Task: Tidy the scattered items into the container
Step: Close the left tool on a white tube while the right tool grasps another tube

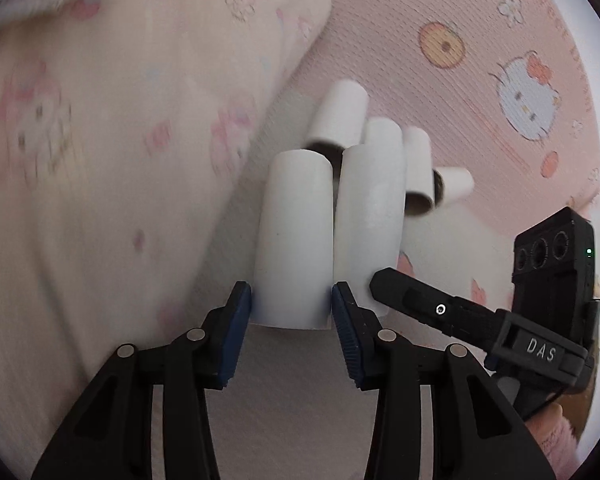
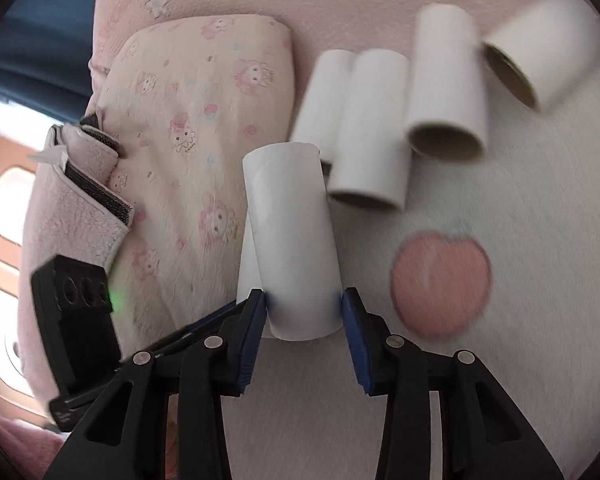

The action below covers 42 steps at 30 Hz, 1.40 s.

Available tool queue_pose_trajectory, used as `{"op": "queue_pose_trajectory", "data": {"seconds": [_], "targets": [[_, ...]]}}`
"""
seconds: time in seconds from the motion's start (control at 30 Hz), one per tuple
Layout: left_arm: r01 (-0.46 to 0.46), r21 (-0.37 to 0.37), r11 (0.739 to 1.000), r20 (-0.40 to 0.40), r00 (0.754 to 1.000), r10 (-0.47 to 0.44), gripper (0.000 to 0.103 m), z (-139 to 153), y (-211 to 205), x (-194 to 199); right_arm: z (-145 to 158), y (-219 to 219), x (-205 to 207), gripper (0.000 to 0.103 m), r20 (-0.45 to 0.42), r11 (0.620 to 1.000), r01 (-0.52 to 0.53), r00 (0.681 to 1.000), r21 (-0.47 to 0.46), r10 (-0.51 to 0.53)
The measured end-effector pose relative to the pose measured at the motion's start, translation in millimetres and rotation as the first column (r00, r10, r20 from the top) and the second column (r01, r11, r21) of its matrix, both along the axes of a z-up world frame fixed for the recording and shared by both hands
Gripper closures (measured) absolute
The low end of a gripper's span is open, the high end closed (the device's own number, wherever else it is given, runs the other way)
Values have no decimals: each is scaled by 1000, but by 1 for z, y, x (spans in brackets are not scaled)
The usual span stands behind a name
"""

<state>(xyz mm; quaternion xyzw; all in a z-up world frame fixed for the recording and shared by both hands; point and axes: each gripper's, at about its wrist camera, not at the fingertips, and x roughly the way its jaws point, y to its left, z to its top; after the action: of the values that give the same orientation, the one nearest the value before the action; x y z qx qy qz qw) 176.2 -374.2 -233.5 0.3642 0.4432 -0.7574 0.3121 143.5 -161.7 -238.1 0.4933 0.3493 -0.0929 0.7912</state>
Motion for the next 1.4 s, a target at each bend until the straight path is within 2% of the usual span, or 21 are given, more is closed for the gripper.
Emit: {"op": "queue_pose_trajectory", "data": {"seconds": [0.13,0.3,0.5,0.6,0.73,0.83,0.9,0.97,1.03,1.13,1.23,1.3,1.4], "targets": [[16,51,999,-31,999,-14,57,-2,20,-2,5,13,-23,66,-39,1000,14,999,4,-14],[77,54,996,-25,997,-76,57,1,47,-16,12,32,-50,67,-177,999,44,983,-27,-48],[107,64,992,-20,994,-105,57,5,73,-23,21,47,-82,68,-199,991,123,971,-45,-130],[114,49,992,7,993,-114,57,5,81,-29,25,54,-98,70,-202,989,136,969,-56,-145],[125,28,992,35,991,-126,57,7,84,-31,21,67,-110,69,-283,985,143,945,-97,-165],[119,34,992,48,992,-120,57,8,81,-32,15,68,-118,68,-307,982,175,932,-77,-190],[100,40,994,58,993,-102,56,11,78,-32,17,65,-122,66,-294,978,195,933,-75,-209],[82,71,994,60,994,-86,49,13,73,-32,26,60,-123,51,-272,972,216,934,-93,-233],[86,96,992,18,996,-88,42,15,65,-33,33,54,-122,40,-254,966,237,933,-104,-256],[85,100,991,32,996,-88,42,11,57,-41,40,43,-115,38,-239,961,250,932,-115,-271],[83,125,989,40,995,-89,42,1,49,-49,38,35,-102,38,-285,965,221,924,-143,-254],[99,136,986,75,991,-110,42,-7,48,-57,37,33,-96,38,-333,965,192,911,-179,-243],[113,125,986,80,989,-123,43,-10,50,-60,32,29,-98,37,-343,966,208,905,-155,-251]]}}
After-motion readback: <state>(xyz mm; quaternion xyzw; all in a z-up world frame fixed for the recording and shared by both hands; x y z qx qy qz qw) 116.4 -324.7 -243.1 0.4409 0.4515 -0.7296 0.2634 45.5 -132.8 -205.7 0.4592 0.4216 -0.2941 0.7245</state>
